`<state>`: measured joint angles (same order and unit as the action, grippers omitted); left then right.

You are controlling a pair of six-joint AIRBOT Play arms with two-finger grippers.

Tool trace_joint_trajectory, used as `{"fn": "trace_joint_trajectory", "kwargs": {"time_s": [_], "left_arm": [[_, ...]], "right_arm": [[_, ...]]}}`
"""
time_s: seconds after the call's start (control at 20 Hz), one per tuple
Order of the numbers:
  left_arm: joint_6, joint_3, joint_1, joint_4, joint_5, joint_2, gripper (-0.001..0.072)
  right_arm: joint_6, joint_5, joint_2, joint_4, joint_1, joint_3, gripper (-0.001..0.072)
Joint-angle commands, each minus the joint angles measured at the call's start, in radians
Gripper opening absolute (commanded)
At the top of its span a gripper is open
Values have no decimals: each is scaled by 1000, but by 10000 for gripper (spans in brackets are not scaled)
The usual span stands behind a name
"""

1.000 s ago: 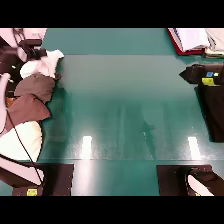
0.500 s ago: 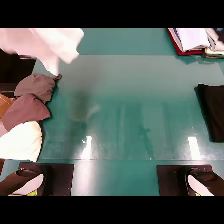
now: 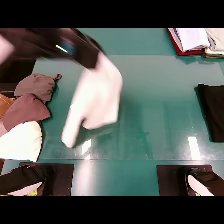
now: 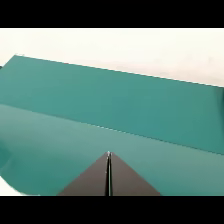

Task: Fold the shirts.

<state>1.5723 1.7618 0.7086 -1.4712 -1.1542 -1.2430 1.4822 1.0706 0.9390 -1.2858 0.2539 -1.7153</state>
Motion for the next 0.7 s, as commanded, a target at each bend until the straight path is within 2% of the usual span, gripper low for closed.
{"fn": "trace_joint_trajectory", "kwargs": {"time_s": [0.0,0.15,0.4,0.65], "left_arm": [[-2,-26,106,88,-28,-142,605],[-2,-26,26,25,-66,-146,605],[0,-89,-302,12,-229,-131,605],[-2,-430,-552,90,-187,-64,604]], "right_arm": [[-1,71,0,1,0,-31,19],[-1,99,0,1,0,-45,19],[-1,102,2,1,0,-44,19],[-1,103,11,1,0,-43,18]]}}
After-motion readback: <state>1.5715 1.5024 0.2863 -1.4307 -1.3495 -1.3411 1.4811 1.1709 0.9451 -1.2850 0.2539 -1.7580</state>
